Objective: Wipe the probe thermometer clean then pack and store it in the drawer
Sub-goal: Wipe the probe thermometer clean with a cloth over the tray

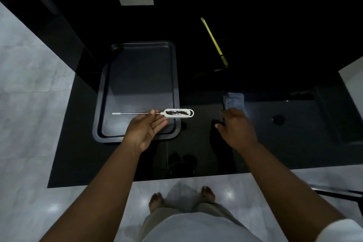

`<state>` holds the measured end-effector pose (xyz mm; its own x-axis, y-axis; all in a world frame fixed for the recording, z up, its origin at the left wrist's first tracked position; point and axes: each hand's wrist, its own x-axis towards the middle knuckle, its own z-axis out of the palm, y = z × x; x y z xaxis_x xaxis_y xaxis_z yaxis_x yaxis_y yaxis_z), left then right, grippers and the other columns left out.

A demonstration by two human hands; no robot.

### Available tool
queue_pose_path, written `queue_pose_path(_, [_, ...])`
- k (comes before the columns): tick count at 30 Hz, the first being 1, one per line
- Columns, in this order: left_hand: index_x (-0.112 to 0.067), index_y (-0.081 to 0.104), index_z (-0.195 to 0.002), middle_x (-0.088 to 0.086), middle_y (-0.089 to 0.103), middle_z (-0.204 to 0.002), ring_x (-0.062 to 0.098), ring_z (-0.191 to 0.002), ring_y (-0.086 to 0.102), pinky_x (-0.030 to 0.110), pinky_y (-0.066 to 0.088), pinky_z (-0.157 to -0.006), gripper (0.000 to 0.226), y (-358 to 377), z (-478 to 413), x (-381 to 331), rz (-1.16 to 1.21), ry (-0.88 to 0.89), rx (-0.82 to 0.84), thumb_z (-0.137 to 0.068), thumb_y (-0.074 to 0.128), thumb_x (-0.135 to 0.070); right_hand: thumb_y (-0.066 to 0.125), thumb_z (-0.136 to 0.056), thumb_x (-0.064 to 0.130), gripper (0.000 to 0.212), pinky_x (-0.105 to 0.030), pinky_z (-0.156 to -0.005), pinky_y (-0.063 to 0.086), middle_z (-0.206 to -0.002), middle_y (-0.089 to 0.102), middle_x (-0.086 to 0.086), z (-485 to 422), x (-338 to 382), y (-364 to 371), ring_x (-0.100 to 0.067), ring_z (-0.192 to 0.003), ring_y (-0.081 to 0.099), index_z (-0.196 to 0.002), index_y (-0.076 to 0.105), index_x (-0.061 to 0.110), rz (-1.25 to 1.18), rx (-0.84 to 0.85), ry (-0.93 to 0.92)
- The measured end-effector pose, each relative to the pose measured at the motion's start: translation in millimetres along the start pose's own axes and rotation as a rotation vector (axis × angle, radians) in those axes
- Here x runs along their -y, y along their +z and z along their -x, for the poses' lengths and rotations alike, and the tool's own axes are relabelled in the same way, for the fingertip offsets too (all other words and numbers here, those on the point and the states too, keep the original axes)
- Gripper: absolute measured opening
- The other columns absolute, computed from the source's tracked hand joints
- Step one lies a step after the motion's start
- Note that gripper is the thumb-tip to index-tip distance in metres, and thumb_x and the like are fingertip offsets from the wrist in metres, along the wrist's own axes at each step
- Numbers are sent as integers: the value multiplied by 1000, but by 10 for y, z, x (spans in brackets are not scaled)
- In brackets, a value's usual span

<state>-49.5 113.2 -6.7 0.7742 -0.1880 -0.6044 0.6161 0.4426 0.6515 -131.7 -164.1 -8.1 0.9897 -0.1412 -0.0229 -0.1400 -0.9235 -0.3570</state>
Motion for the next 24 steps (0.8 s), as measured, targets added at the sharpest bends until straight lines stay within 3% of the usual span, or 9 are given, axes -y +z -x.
queue_pose_path(3, [-1, 63, -90, 16, 72, -85, 30, -91, 71, 37, 59, -79, 14, 37, -2, 49, -3, -8, 4, -95, 54, -10, 69, -77, 23, 31, -38, -70, 50, -91, 62, -18, -15, -276, 54, -37, -85, 57, -98, 64, 1, 91, -38, 102])
queue_pose_path(7, [-1, 62, -89, 14, 72, -84, 28, -88, 72, 35, 59, -75, 11, 39, 25, 89, -10, -4, -6, -93, 55, -8, 71, -76, 24, 52, -43, -90, 48, -119, 57, -21, -45, -367, 214, -41, -111, 52, -120, 57, 0, 78, -29, 63])
queue_pose_path(9, [-2, 63, -87, 13, 73, -82, 28, -88, 72, 34, 59, -75, 11, 4, 47, 89, -6, 5, -14, -93, 55, -8, 68, -81, 26, 64, -48, -105, 37, -139, 44, -23, -50, -341, 312, -40, -132, 35, -134, 44, -1, 71, -8, 83])
queue_pose_path(11, [-4, 62, -86, 10, 73, -79, 27, -87, 72, 34, 59, -76, 12, -40, 80, 82, -14, 19, -26, -93, 55, -8, 64, -86, 21, 64, -52, -109, 29, -145, 37, -24, -61, -316, 369, -39, -137, 26, -138, 38, -2, 26, -1, 107])
queue_pose_path(15, [-5, 61, -86, 8, 73, -80, 25, -86, 72, 34, 59, -77, 12, -109, 147, 46, -30, 47, -45, -94, 54, -10, 58, -78, -4, 52, -52, -102, 38, -132, 49, -28, -129, -325, 352, -45, -127, 40, -129, 48, -2, -27, -59, 82])
queue_pose_path(17, [-5, 62, -88, 9, 73, -82, 25, -88, 71, 34, 59, -78, 10, -147, 179, 18, -27, 55, -61, -93, 55, -10, 52, -70, -6, 49, -44, -82, 47, -111, 58, -26, -185, -330, 281, -45, -103, 53, -119, 56, -1, 29, -86, 64])
queue_pose_path(19, [-3, 63, -93, 12, 73, -88, 27, -91, 70, 34, 59, -79, 11, -181, 219, -10, -22, 63, -74, -93, 55, -11, 52, -66, 0, 48, -41, -70, 42, -97, 57, -23, -244, -321, 209, -41, -87, 51, -113, 57, 1, 120, -95, 42])
queue_pose_path(22, [-1, 63, -98, 13, 73, -94, 28, -94, 69, 36, 58, -83, 13, -249, 282, -34, -16, 71, -83, -94, 54, -9, 50, -65, 0, 47, -43, -74, 46, -104, 53, -26, -314, -306, 204, -42, -92, 49, -112, 57, -1, 128, -96, -2])
queue_pose_path(24, [2, 61, -105, 16, 70, -102, 30, -98, 68, 36, 58, -84, 18, -320, 314, -46, -2, 72, -92, -93, 54, -9, 49, -70, -5, 48, -44, -79, 49, -122, 46, -26, -344, -292, 225, -42, -103, 51, -116, 54, 3, 88, -51, 23])
